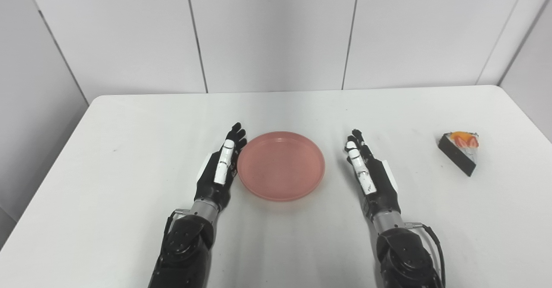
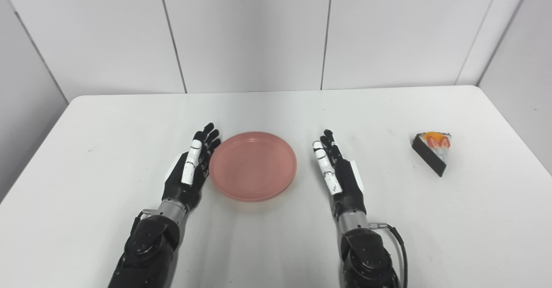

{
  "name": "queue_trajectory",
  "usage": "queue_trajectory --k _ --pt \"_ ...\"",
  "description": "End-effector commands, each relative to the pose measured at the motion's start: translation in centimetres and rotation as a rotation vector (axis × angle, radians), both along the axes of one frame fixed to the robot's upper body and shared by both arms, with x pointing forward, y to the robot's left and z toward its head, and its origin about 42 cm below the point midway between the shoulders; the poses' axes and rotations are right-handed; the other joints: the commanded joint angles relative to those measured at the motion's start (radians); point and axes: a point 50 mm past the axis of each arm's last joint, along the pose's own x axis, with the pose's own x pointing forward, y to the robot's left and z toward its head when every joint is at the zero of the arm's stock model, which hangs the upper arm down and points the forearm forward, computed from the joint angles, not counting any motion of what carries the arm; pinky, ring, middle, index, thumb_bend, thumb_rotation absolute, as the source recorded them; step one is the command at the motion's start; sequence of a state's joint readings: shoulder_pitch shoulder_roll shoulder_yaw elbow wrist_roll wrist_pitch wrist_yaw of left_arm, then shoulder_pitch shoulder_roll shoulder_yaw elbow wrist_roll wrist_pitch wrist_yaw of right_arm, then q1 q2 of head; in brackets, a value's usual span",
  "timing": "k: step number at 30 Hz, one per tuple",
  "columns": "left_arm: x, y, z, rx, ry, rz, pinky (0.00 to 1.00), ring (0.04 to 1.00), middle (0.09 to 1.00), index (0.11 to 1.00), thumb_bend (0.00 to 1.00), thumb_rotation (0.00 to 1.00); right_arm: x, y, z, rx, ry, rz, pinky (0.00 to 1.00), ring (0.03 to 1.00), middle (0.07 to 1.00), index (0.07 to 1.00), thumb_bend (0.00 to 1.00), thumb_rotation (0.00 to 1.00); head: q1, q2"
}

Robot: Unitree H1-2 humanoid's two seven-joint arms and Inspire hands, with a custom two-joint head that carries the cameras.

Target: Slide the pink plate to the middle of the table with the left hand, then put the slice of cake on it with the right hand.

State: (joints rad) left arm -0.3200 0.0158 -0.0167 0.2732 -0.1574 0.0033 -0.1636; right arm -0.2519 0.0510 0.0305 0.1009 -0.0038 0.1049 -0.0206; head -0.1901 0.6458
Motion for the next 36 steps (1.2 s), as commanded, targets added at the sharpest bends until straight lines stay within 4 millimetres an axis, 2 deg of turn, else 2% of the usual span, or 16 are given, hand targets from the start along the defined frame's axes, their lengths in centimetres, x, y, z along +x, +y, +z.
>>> queue_trajectory --k 1,8,12,15,16,19,22,27,31,33,36 --pt "0.3 0.2 0.7 -0.009 -0.050 -0.017 1.00 1.000 1.000 1.000 0.62 1.00 0.8 1.3 1.7 0.011 -0.077 0.028 0.96 0.947 0.967 0.976 0.43 0.87 -0.008 0.000" --pt "0.5 0.7 0.4 0.005 -0.053 -0.021 1.00 1.000 1.000 1.000 0.63 1.00 1.1 1.4 1.8 0.004 -0.093 0.021 0.95 0.937 0.959 0.966 0.44 0.85 -0.030 -0.006" --pt "0.6 0.8 0.3 0.020 -0.050 -0.018 1.00 1.000 1.000 1.000 0.64 1.00 1.5 0.9 2.7 -0.009 -0.127 0.002 0.94 0.938 0.963 0.965 0.49 0.84 -0.036 -0.009" --pt "0.7 1.0 0.1 0.025 -0.049 -0.016 1.00 1.000 1.000 1.000 0.65 1.00 2.5 -0.5 4.3 -0.030 -0.189 -0.048 0.95 0.944 0.962 0.962 0.52 0.84 -0.036 -0.009" --pt "0.8 1.0 0.1 0.027 -0.047 -0.017 1.00 1.000 1.000 1.000 0.66 1.00 2.8 -1.0 4.7 -0.056 -0.208 -0.069 0.94 0.938 0.956 0.958 0.54 0.85 -0.068 -0.015" --pt "0.8 1.1 -0.1 0.033 -0.050 -0.006 1.00 1.000 1.000 1.000 0.67 1.00 3.7 -3.0 6.3 -0.186 -0.259 -0.172 0.90 0.906 0.922 0.915 0.59 0.84 -0.091 -0.020" --pt "0.9 1.2 -0.2 0.042 -0.051 0.005 1.00 1.000 1.000 1.000 0.65 1.00 4.3 -5.0 7.2 -0.325 -0.319 -0.235 0.87 0.909 0.928 0.941 0.53 0.86 -0.120 -0.029" --pt "1.0 1.6 -0.5 0.053 -0.055 0.006 1.00 1.000 1.000 1.000 0.62 1.00 5.1 -8.2 8.4 -0.385 -0.340 -0.363 0.88 0.917 0.913 0.914 0.58 0.67 -0.154 -0.043" --pt "1.3 2.5 -1.0 0.063 -0.053 0.001 1.00 1.000 1.000 1.000 0.62 1.00 5.6 -10.2 9.5 -0.466 -0.322 -0.439 0.84 0.884 0.896 0.913 0.59 0.60 -0.233 -0.064" --pt "1.4 2.9 -1.2 0.073 -0.052 -0.002 1.00 1.000 1.000 1.000 0.62 1.00 5.9 -11.2 10.0 -0.504 -0.303 -0.468 0.84 0.880 0.891 0.903 0.61 0.52 -0.259 -0.069" --pt "1.7 3.4 -1.3 0.071 -0.053 -0.010 1.00 1.000 1.000 1.000 0.61 1.00 6.1 -12.4 10.7 -0.577 -0.256 -0.507 0.81 0.876 0.889 0.890 0.66 0.47 -0.286 -0.075"
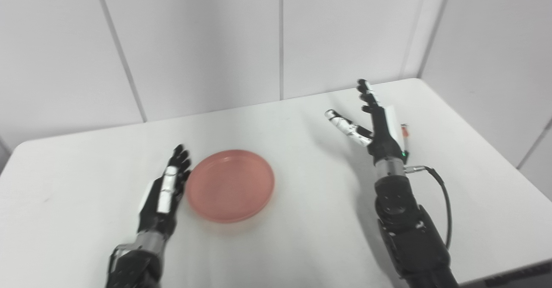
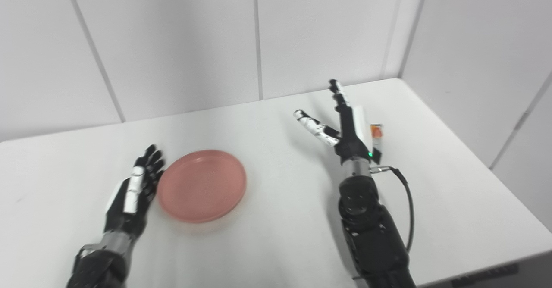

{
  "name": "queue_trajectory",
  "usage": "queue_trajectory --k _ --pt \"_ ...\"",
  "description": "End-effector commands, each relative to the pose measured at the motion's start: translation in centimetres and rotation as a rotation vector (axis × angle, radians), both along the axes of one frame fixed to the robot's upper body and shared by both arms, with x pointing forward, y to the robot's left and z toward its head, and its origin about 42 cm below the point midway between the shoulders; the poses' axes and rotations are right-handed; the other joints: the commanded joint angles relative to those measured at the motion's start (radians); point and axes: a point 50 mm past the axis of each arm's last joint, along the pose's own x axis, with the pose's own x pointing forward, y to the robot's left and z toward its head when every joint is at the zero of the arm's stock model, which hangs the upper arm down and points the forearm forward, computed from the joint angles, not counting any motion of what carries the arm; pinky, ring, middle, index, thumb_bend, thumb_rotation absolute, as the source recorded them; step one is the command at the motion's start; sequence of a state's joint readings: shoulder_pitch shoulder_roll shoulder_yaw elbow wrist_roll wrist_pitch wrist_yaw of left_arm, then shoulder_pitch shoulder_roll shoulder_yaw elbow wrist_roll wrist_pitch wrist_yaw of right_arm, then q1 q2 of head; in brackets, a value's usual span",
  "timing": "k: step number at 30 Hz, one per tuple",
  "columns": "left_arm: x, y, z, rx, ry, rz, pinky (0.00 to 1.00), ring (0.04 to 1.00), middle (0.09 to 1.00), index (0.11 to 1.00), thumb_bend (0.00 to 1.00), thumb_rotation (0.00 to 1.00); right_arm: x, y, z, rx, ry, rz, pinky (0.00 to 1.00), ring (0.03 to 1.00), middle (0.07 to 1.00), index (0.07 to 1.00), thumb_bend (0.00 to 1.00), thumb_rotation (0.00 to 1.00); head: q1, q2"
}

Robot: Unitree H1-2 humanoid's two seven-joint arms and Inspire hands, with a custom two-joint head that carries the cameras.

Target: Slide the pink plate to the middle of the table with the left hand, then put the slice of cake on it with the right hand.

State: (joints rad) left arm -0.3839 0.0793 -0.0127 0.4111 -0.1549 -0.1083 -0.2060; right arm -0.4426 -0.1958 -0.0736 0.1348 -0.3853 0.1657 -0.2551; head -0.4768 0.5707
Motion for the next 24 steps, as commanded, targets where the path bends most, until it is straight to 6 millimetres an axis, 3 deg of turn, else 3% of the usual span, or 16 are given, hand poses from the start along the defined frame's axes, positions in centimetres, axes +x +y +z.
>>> queue_trajectory --k 1,6,18,24 --pt "-0.2 1.3 -0.9 0.005 -0.007 0.003 1.00 1.000 1.000 1.000 0.60 1.00 0.8 -1.1 3.1 -0.061 -0.043 -0.050 0.81 0.874 0.888 0.887 0.67 0.46 -0.021 -0.005" --pt "0.4 2.2 -1.5 -0.013 0.005 -0.015 1.00 1.000 1.000 1.000 0.64 1.00 1.0 -2.4 3.8 -0.145 0.032 -0.124 0.77 0.863 0.883 0.878 0.71 0.43 -0.069 -0.015" --pt "0.5 3.0 -1.4 0.001 0.007 -0.004 1.00 1.000 1.000 1.000 0.59 1.00 1.0 -5.0 4.2 -0.338 0.115 -0.239 0.73 0.845 0.877 0.862 0.76 0.38 -0.098 -0.016" --pt "0.5 3.0 -1.2 0.013 -0.002 -0.008 1.00 1.000 1.000 1.000 0.58 1.00 1.2 -5.9 3.5 -0.397 0.182 -0.255 0.88 0.881 0.882 0.861 0.76 0.38 -0.097 -0.015"
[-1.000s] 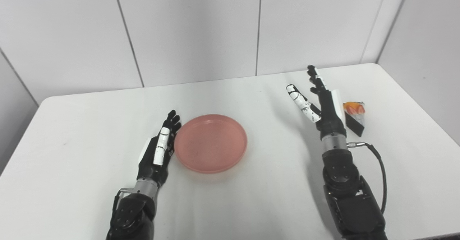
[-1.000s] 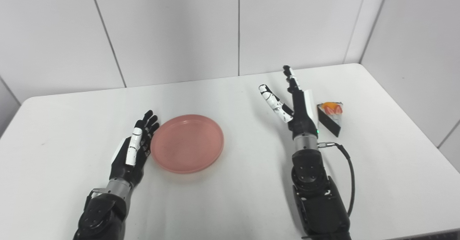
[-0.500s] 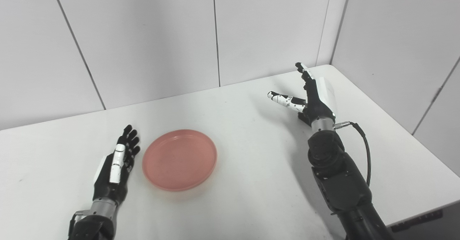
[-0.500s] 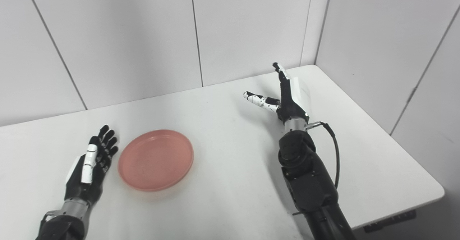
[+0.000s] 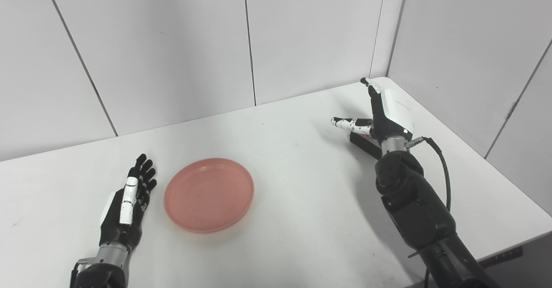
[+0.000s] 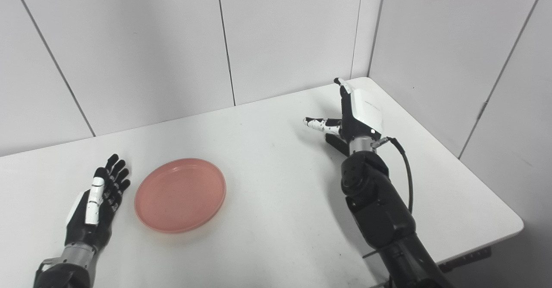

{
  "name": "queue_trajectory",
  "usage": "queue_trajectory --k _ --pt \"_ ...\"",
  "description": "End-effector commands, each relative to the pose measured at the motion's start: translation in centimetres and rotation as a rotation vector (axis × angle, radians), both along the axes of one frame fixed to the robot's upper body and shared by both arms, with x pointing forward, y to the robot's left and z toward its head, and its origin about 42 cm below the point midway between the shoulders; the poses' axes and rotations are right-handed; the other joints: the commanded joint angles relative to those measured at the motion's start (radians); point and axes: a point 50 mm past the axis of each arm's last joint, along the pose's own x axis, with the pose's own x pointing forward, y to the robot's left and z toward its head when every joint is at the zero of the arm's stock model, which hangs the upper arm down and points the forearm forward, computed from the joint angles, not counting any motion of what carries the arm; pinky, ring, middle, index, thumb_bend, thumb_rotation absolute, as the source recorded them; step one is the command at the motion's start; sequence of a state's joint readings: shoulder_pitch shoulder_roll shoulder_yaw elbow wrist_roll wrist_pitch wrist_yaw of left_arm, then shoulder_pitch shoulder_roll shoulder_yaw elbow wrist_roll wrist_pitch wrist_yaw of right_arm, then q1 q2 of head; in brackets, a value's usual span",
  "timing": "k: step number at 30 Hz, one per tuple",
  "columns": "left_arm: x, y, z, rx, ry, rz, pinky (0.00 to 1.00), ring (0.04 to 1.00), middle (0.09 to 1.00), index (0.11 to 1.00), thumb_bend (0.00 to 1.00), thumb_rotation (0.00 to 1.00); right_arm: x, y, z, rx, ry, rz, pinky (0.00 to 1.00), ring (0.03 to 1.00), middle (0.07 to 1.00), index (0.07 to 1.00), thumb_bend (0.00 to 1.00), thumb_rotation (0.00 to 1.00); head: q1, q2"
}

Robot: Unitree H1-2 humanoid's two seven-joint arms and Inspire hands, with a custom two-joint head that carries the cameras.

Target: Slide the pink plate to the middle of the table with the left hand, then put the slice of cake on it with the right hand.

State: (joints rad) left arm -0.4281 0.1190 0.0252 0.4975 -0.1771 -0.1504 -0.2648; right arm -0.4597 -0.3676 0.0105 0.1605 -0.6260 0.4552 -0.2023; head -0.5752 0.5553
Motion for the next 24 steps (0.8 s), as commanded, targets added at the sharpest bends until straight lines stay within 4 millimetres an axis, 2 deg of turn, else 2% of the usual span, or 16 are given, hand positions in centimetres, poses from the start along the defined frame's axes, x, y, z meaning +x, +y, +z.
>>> queue_trajectory --k 1,7,12,24 --pt "-0.9 0.7 -1.1 0.002 0.007 0.000 1.00 1.000 1.000 1.000 0.58 1.00 0.9 -0.7 2.6 -0.051 -0.044 -0.012 0.89 0.884 0.883 0.861 0.76 0.39 0.002 0.001" --pt "-1.0 0.6 -0.9 0.003 0.004 -0.004 1.00 1.000 1.000 1.000 0.56 1.00 1.2 -1.2 1.7 -0.088 0.033 -0.021 0.95 0.899 0.886 0.860 0.77 0.41 0.002 0.003" --pt "-1.0 0.6 -0.8 0.018 0.003 -0.005 1.00 1.000 1.000 1.000 0.56 1.00 1.3 -1.6 1.2 -0.084 0.079 -0.022 0.94 0.890 0.871 0.849 0.78 0.37 0.003 0.006" --pt "-1.0 0.4 -0.7 0.015 0.006 -0.015 1.00 1.000 1.000 1.000 0.58 1.00 1.4 -2.1 0.3 -0.088 0.151 -0.047 0.74 0.809 0.812 0.814 0.75 0.28 0.007 0.010"
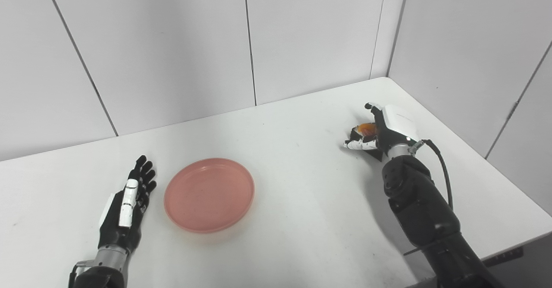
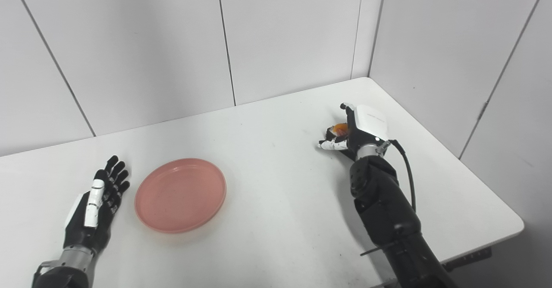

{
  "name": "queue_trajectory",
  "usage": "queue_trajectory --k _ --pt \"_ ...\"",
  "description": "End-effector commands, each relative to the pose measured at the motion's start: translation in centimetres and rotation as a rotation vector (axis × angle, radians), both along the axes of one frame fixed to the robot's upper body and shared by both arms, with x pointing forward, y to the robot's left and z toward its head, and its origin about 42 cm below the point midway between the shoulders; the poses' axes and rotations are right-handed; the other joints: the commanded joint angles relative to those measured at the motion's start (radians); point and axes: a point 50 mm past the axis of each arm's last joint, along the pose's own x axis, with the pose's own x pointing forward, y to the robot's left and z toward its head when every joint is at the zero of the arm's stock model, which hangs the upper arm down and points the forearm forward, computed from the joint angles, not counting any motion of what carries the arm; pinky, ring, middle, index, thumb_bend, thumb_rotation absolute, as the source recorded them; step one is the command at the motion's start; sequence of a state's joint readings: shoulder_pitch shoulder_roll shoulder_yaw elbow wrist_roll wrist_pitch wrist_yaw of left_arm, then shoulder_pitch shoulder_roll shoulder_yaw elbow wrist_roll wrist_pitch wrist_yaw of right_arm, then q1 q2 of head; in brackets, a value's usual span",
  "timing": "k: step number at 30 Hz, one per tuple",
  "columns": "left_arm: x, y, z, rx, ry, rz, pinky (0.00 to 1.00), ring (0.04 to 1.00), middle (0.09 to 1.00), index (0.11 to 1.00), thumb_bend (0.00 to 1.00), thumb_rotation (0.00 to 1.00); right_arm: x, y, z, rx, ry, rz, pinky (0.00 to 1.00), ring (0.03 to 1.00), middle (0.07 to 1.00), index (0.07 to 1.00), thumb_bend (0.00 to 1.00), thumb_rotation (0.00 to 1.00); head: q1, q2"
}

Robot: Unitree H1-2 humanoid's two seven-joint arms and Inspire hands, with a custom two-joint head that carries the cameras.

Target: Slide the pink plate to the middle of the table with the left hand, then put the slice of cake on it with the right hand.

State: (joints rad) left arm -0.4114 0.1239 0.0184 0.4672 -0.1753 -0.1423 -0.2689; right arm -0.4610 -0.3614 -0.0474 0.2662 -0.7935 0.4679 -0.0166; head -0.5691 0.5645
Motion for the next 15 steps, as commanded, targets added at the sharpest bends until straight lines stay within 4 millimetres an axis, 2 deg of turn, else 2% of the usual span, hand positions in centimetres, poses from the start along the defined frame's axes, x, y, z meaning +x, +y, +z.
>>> queue_trajectory --k 1,4,6,9,10,12,13,15 --pt "-0.60 0.24 -0.70 0.008 0.010 -0.004 1.00 1.000 1.000 1.000 0.57 1.00 1.09 -0.11 2.79 -0.021 -0.073 -0.008 0.72 0.801 0.806 0.811 0.74 0.27 0.002 0.002" --pt "-0.78 0.04 -0.38 0.005 0.003 -0.004 1.00 1.000 1.000 1.000 0.55 1.00 1.00 -0.22 2.48 -0.006 -0.065 -0.019 0.67 0.781 0.791 0.801 0.72 0.25 0.003 0.003" --pt "-0.83 -0.05 -0.30 0.008 0.002 -0.005 1.00 1.000 1.000 1.000 0.56 1.00 0.85 -0.26 2.32 0.023 -0.073 -0.025 0.58 0.723 0.755 0.782 0.69 0.17 0.005 0.005" --pt "-0.91 -0.24 -0.18 0.000 0.005 -0.006 1.00 1.000 1.000 1.000 0.56 1.00 0.85 -0.43 2.09 0.041 -0.068 -0.033 0.44 0.581 0.635 0.743 0.65 0.06 0.007 0.006" --pt "-0.91 -0.23 -0.20 0.001 0.008 -0.005 1.00 1.000 1.000 1.000 0.56 1.00 0.89 -0.51 2.06 0.039 -0.064 -0.032 0.40 0.524 0.556 0.731 0.60 0.03 0.008 0.006" --pt "-0.92 -0.17 -0.25 0.006 0.010 -0.003 1.00 1.000 1.000 1.000 0.56 1.00 0.91 -0.61 2.11 0.041 -0.058 -0.026 0.38 0.501 0.517 0.725 0.57 0.01 0.011 0.009" --pt "-0.93 -0.14 -0.26 0.010 0.009 -0.002 1.00 1.000 1.000 1.000 0.55 1.00 0.90 -0.64 2.16 0.043 -0.056 -0.023 0.34 0.432 0.496 0.703 0.56 0.00 0.011 0.009" --pt "-0.98 -0.24 -0.12 0.014 0.002 -0.002 1.00 1.000 1.000 1.000 0.55 1.00 0.74 -0.64 2.33 0.051 -0.058 -0.015 0.30 0.378 0.484 0.677 0.55 0.00 0.015 0.012"
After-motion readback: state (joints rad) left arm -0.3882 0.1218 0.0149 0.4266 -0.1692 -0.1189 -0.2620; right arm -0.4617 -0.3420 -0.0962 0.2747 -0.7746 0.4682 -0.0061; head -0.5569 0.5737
